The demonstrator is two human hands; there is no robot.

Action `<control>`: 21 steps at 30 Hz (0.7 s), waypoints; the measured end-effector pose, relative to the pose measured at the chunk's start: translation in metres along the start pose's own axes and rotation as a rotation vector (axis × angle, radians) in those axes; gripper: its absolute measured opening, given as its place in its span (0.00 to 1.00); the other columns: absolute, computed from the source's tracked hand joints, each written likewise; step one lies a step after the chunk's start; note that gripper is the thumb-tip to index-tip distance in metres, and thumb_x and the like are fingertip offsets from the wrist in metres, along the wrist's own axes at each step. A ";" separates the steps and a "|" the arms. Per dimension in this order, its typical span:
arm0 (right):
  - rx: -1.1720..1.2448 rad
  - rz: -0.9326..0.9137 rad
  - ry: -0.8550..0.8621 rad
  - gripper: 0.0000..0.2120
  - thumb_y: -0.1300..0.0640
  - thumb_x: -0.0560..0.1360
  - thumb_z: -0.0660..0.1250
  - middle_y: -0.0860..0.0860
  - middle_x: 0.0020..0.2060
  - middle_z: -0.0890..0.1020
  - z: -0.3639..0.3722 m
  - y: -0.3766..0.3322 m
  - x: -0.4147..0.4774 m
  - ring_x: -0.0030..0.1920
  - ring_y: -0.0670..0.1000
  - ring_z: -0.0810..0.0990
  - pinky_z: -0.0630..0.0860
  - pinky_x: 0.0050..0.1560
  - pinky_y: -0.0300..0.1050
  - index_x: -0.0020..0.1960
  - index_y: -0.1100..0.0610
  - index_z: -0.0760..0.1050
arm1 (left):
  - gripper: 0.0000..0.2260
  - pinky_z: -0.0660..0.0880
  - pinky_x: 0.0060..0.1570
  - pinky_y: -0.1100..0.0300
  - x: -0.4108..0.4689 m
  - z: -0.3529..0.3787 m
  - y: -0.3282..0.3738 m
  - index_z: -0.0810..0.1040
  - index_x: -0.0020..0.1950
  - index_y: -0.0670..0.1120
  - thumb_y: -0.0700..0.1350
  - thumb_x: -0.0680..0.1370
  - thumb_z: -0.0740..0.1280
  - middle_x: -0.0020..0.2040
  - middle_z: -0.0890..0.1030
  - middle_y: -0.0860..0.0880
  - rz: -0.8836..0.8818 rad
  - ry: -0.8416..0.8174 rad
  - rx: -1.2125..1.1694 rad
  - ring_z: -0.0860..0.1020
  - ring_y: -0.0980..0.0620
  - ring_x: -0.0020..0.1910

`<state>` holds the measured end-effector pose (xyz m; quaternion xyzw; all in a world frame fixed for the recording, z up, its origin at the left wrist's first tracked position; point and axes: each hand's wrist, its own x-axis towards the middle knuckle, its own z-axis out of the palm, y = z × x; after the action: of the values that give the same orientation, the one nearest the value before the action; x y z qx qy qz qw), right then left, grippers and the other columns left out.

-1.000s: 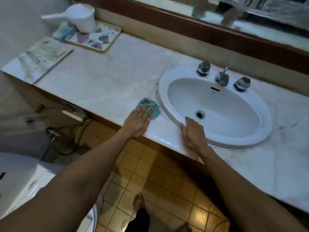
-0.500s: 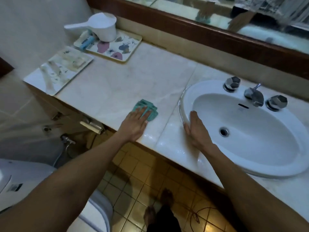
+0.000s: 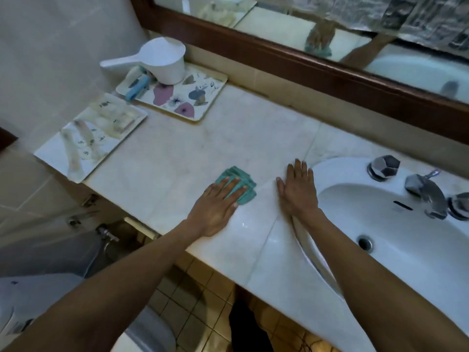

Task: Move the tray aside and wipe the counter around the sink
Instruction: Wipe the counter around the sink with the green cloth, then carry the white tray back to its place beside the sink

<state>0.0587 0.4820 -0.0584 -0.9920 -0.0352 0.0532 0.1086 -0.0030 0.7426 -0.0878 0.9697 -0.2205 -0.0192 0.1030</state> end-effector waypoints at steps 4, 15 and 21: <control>0.058 0.031 -0.036 0.30 0.47 0.83 0.51 0.63 0.78 0.54 0.002 -0.011 0.050 0.79 0.62 0.52 0.48 0.78 0.56 0.78 0.65 0.54 | 0.23 0.59 0.75 0.48 0.069 0.001 -0.021 0.60 0.81 0.54 0.53 0.85 0.50 0.81 0.61 0.50 -0.120 0.068 -0.007 0.59 0.47 0.80; 0.152 0.158 0.052 0.32 0.43 0.83 0.48 0.59 0.80 0.47 0.027 -0.027 0.072 0.80 0.58 0.44 0.41 0.79 0.55 0.80 0.61 0.48 | 0.25 0.56 0.75 0.46 0.173 -0.007 -0.052 0.59 0.81 0.54 0.56 0.84 0.48 0.81 0.59 0.49 -0.203 -0.016 -0.034 0.57 0.45 0.80; 0.195 0.189 -0.021 0.31 0.45 0.82 0.55 0.61 0.79 0.53 0.004 -0.029 0.078 0.79 0.61 0.51 0.51 0.77 0.56 0.78 0.61 0.55 | 0.21 0.67 0.68 0.55 0.164 -0.069 -0.049 0.75 0.70 0.50 0.56 0.85 0.51 0.72 0.74 0.46 -0.346 -0.126 -0.582 0.71 0.45 0.71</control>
<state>0.1336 0.5171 -0.0633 -0.9751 0.0624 0.0767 0.1986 0.1716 0.7287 -0.0293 0.9197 -0.0440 -0.1584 0.3565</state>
